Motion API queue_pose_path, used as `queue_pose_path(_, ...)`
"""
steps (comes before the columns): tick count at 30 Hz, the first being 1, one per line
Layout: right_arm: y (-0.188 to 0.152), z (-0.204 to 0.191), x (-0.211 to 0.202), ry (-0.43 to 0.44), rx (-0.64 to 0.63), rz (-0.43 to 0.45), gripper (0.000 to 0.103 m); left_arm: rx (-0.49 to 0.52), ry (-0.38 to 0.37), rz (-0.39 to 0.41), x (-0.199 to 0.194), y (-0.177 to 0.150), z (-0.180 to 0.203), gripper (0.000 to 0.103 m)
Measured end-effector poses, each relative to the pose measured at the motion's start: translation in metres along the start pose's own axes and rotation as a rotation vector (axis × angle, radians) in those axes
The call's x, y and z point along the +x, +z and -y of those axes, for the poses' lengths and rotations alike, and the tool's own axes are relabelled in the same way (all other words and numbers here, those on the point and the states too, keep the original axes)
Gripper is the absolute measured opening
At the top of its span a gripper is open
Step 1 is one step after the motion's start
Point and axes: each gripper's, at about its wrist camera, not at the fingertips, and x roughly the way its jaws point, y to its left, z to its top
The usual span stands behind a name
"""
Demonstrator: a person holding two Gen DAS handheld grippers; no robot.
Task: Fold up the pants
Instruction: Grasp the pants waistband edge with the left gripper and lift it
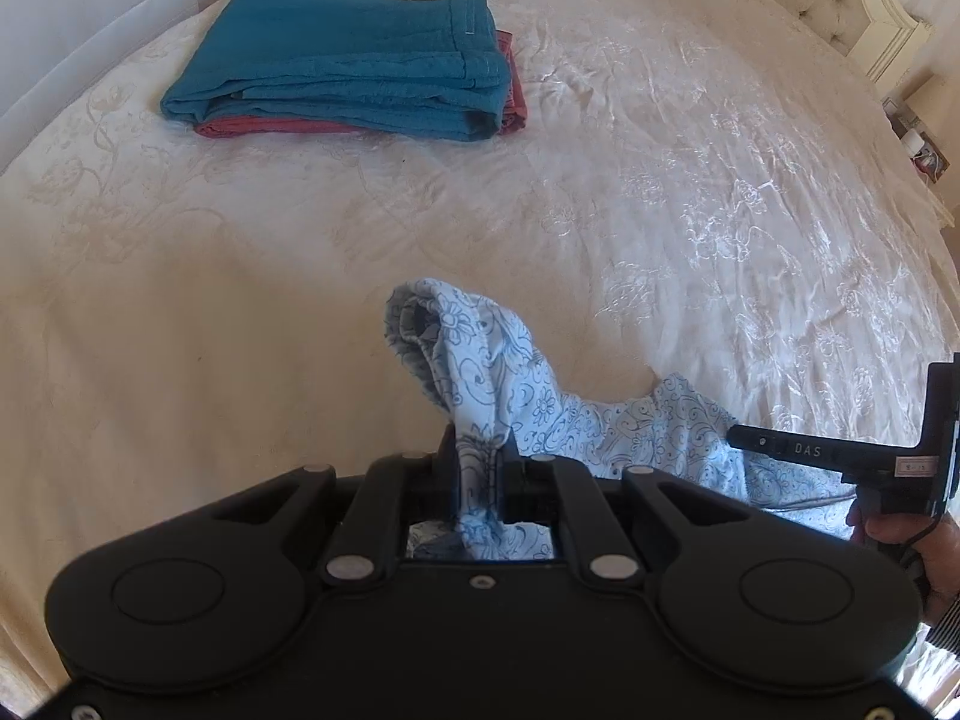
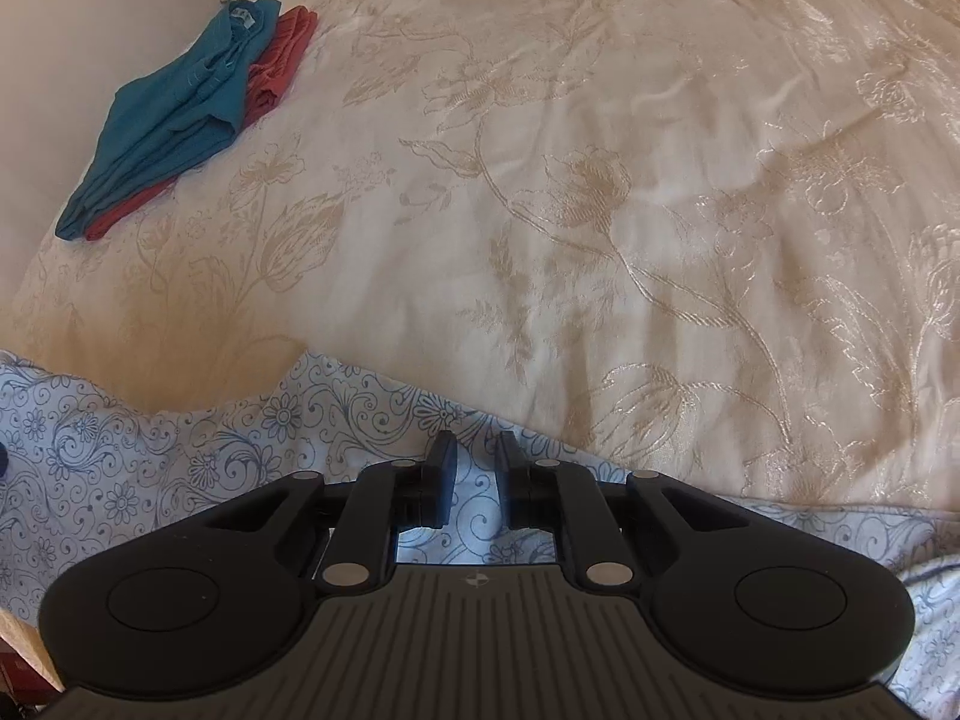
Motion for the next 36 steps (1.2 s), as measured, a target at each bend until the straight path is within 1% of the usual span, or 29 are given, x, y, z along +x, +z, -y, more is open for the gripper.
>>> queue_pose_path(2, -0.002, -0.001, -0.019, 0.016, -0.009, 0.043, 0.014, 0.0, -0.007, 0.006, -0.003, 0.001, 0.004, 0.013)
queue_pose_path(5, -0.011, -0.001, -0.044, 0.053, 0.004, 0.068, 0.015, 0.002, -0.024, 0.015, -0.01, 0.003, 0.011, 0.013)
queue_pose_path(7, -0.025, -0.002, -0.057, 0.067, -0.006, 0.067, 0.015, 0.013, -0.025, 0.021, -0.014, 0.004, 0.017, 0.013)
queue_pose_path(9, -0.04, -0.003, -0.061, 0.068, -0.012, 0.05, 0.015, 0.025, -0.03, 0.027, -0.018, 0.004, 0.024, 0.013)
queue_pose_path(15, -0.086, -0.003, -0.047, 0.057, 0.046, -0.029, 0.015, 0.06, -0.065, 0.061, -0.034, 0.005, 0.044, 0.013)
queue_pose_path(18, -0.097, -0.006, -0.031, 0.061, 0.04, -0.082, 0.015, 0.074, -0.081, 0.076, -0.042, 0.006, 0.056, 0.013)
queue_pose_path(21, -0.098, -0.007, -0.027, 0.061, 0.013, -0.081, 0.015, 0.094, -0.106, 0.09, -0.051, 0.008, 0.075, 0.013)
queue_pose_path(22, -0.095, -0.005, -0.032, 0.073, 0.018, -0.074, 0.015, 0.107, -0.114, 0.092, -0.053, 0.008, 0.083, 0.013)
queue_pose_path(24, -0.091, 0.0, -0.05, 0.108, 0.035, -0.024, 0.015, 0.139, -0.125, 0.097, -0.057, 0.007, 0.102, 0.013)
queue_pose_path(27, -0.088, 0.016, -0.081, 0.119, 0.06, 0.046, 0.015, 0.173, -0.154, 0.1, -0.059, 0.004, 0.133, 0.013)
queue_pose_path(30, -0.092, 0.042, -0.108, 0.103, 0.096, 0.093, 0.015, 0.207, -0.195, 0.096, -0.055, -0.002, 0.17, 0.013)
queue_pose_path(33, -0.101, 0.069, -0.127, 0.066, 0.122, 0.116, 0.015, 0.253, -0.25, 0.081, -0.045, -0.013, 0.212, 0.013)
queue_pose_path(36, -0.116, 0.097, -0.139, 0.027, 0.175, 0.127, 0.016, 0.307, -0.264, 0.041, -0.023, -0.031, 0.256, 0.013)
